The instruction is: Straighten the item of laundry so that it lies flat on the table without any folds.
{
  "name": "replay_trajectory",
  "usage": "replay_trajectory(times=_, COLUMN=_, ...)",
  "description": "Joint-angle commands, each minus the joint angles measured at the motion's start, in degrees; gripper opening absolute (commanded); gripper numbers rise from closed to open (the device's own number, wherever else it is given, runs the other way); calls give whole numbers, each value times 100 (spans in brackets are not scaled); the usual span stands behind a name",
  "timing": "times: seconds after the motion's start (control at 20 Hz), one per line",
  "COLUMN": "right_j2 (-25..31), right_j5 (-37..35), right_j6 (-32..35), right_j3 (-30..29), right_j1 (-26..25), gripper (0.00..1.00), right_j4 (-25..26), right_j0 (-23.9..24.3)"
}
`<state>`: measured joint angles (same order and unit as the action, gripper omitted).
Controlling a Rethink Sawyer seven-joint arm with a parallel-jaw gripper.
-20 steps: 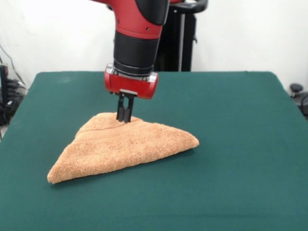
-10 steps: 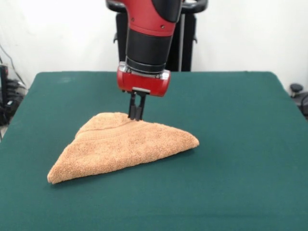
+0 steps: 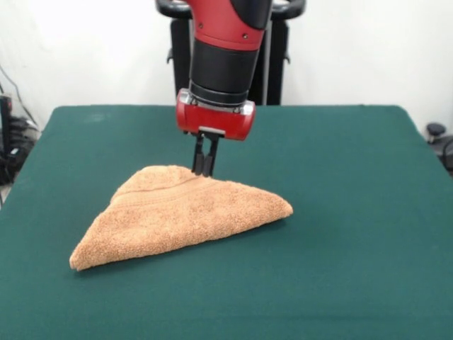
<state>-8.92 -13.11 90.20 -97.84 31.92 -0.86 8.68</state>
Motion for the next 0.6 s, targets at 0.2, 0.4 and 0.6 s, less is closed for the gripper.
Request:
replay_trajectory(times=0.2, right_j2=130, right_j5=-823, right_j6=976, right_j3=-256, right_j1=88, gripper=0, right_j4=-101, right_j0=-291)
replay_trajectory(times=0.4, right_j2=89, right_j5=-752, right_j6=957, right_j3=-334, right_j1=177, gripper=0, right_j4=-40, right_j0=-325)
replay_trajectory(times=0.6, right_j2=154, right_j5=-617, right_j6=969, right_j3=-474, right_j1=140, gripper=0, right_j4=-25, right_j0=-270)
